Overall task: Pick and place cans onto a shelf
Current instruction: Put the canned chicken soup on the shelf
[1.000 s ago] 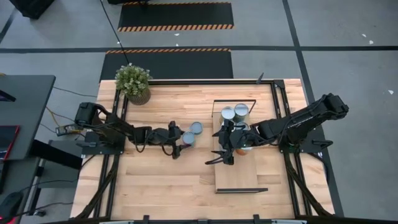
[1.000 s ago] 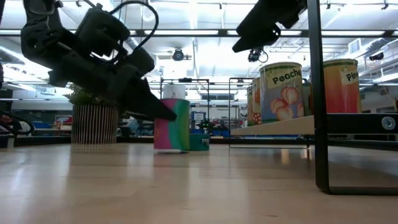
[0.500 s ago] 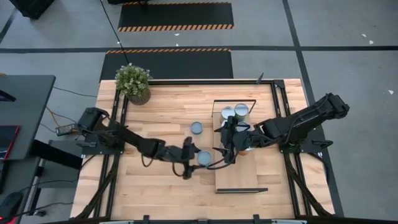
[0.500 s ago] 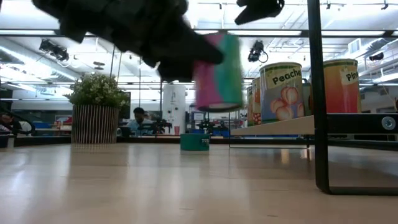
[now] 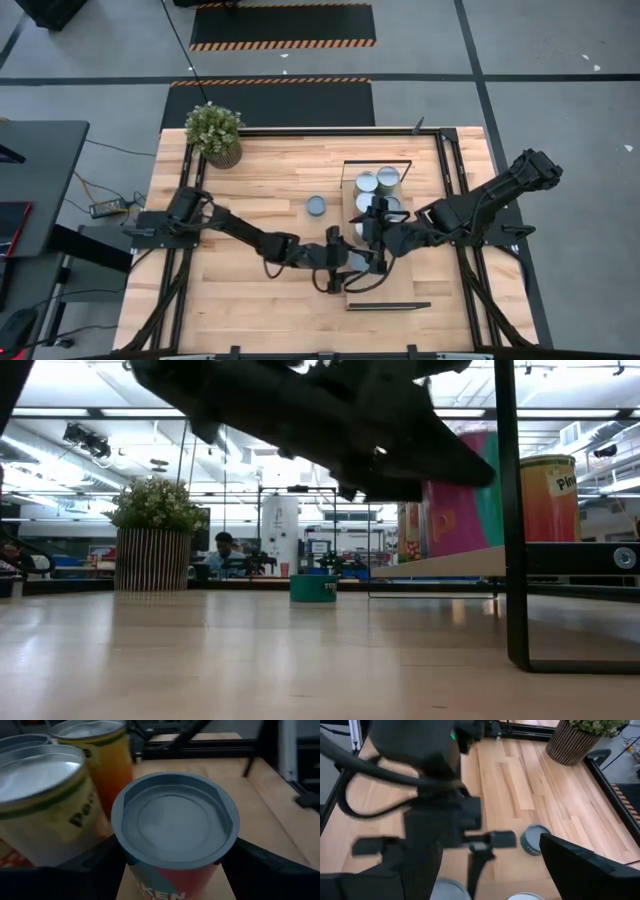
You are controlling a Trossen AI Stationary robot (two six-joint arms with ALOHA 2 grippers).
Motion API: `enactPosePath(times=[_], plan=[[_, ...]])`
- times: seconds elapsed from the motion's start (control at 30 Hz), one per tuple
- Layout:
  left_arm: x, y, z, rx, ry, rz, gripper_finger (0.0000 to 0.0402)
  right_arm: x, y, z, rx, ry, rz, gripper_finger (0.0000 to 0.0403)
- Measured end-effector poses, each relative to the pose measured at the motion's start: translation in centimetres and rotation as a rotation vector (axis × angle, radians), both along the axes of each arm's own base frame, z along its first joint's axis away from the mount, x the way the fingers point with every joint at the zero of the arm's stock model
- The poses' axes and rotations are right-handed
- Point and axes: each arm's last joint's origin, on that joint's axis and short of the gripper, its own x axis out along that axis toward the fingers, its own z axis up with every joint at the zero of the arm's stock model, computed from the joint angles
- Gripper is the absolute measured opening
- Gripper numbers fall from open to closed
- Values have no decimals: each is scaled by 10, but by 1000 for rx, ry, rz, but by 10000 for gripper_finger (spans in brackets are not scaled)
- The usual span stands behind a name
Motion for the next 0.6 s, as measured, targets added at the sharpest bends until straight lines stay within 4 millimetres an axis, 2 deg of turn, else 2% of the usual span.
enactPosePath(times=[0.1,0.47,0.6], plan=[[6,3,0,-27,-9,21,291,-2,3,0,1,-3,0,338],[7,7,-1,-35,-5,9,291,-3,6,0,-4,-3,11,338],[7,8,-1,-39,-5,5,308,-3,5,0,-15,-8,-1,338]])
